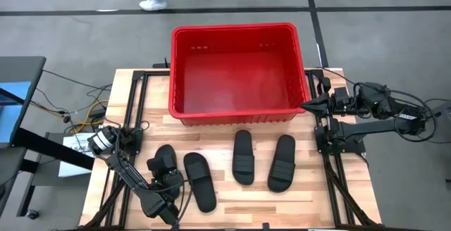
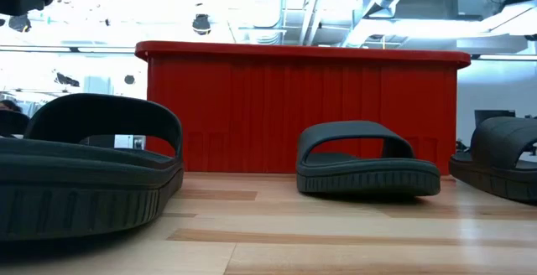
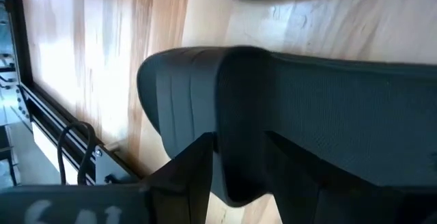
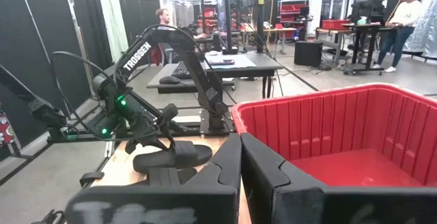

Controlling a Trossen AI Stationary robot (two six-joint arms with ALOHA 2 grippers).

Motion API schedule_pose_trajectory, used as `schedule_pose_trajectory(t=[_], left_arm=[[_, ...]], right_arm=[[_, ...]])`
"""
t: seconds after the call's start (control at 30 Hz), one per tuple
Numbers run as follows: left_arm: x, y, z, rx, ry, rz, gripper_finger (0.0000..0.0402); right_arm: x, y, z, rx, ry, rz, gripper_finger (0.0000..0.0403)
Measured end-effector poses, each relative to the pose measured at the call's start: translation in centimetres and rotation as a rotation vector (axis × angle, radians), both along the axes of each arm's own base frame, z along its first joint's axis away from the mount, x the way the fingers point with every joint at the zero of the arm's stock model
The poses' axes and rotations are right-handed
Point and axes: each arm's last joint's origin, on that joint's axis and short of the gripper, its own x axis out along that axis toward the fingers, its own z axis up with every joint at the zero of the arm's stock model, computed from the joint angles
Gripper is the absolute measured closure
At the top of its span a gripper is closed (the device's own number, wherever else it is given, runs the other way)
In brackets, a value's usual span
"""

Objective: Pick and place slides into bin
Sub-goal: Put the black slides into the red bin

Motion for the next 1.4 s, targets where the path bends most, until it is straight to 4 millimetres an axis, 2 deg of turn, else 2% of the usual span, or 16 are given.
schedule_pose_trajectory(t=[0.37,0.6,1.07,1.2,1.4], left_arm=[[0.9,-0.7,2.4,0.019,-0.074,-0.030,0.0303],[0.7,-0.5,2.0,0.036,-0.061,-0.035,0.0321],[0.6,-0.4,1.7,0.038,-0.052,-0.053,0.0322],[0.8,-0.5,1.6,0.023,-0.069,-0.056,0.0311],[0.7,-0.5,1.6,0.023,-0.066,-0.054,0.0265]], right_arm=[[0.0,0.0,0.0,0.000,0.000,0.000,0.0403],[0.0,0.0,0.0,0.000,0.000,0.000,0.0403],[0.0,0.0,0.0,0.000,0.000,0.000,0.0403],[0.0,0.0,0.0,0.000,0.000,0.000,0.0403],[0.0,0.0,0.0,0.000,0.000,0.000,0.0403]])
